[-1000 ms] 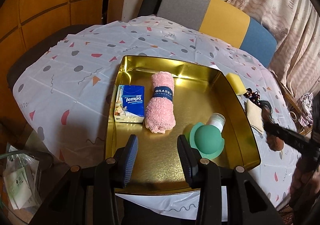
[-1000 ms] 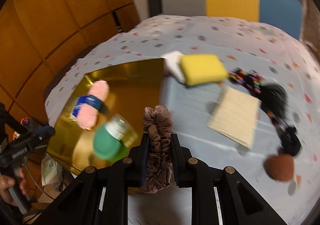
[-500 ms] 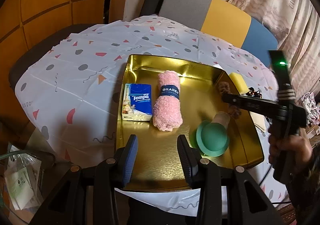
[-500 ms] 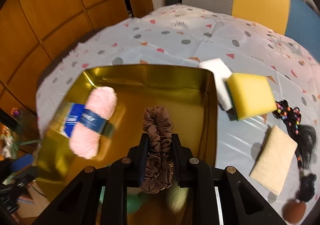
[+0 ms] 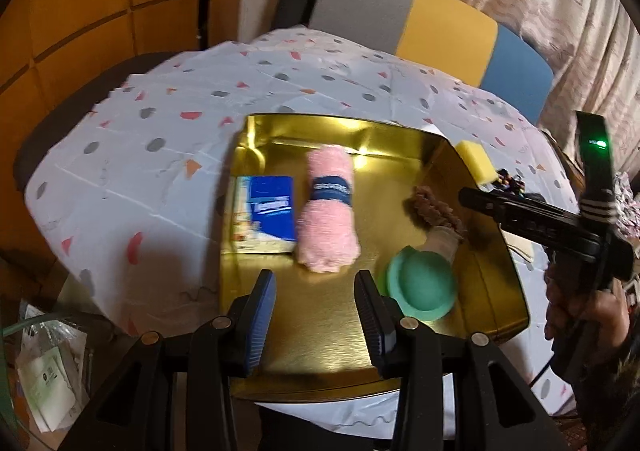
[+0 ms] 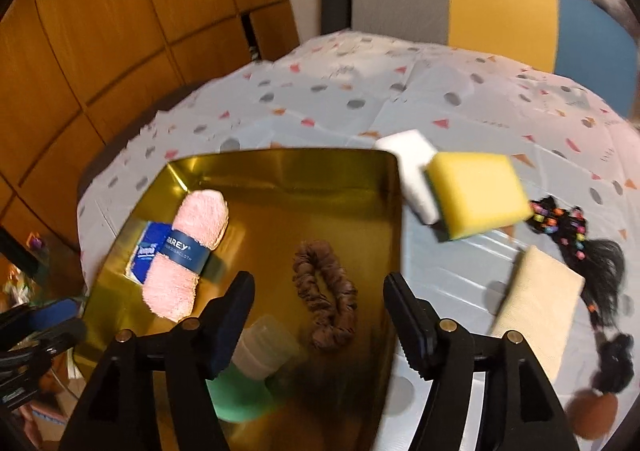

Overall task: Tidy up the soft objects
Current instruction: 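Reach the left gripper to the yellow sponge while the right gripper moves to the brown egg sponge, then grasp the yellow sponge with the left gripper while the right gripper grasps the brown egg sponge, then carry the yellow sponge into the tray with the left gripper and release it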

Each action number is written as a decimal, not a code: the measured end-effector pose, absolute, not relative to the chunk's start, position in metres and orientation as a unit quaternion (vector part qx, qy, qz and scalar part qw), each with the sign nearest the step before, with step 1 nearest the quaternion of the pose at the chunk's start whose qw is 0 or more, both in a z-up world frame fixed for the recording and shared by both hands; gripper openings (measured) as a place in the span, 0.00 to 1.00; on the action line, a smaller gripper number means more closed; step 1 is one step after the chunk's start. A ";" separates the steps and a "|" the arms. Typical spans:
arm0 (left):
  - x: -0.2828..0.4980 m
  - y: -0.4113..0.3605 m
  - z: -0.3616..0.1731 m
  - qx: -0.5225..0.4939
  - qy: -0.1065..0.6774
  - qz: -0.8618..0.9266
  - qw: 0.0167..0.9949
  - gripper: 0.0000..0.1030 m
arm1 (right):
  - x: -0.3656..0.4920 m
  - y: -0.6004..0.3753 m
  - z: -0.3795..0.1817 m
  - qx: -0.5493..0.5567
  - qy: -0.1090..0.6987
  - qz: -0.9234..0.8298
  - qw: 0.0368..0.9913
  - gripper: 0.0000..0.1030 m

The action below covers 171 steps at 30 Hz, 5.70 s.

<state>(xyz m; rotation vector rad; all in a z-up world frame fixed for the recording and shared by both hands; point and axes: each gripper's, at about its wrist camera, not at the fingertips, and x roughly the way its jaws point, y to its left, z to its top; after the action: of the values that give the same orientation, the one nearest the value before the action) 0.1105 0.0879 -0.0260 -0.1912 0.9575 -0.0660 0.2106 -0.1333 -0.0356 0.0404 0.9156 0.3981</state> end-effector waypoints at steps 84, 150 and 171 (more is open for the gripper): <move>0.341 -0.190 -0.076 0.276 0.494 -0.230 0.791 0.68 | 0.140 -0.424 -0.070 0.197 0.441 -0.005 0.876 0.85; 0.097 0.095 -0.043 -0.167 0.461 -0.062 0.869 0.67 | 0.149 -0.377 -0.105 0.042 0.509 -0.014 0.860 0.49; 0.109 0.058 -0.059 -0.047 0.458 0.016 0.888 0.72 | 0.149 -0.376 -0.107 0.033 0.508 -0.014 0.860 0.49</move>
<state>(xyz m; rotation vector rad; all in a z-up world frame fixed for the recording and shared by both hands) 0.1086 0.0585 -0.0590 -0.0972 0.9510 0.0338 0.1492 -0.3756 -0.1075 0.0699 1.0670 -0.0296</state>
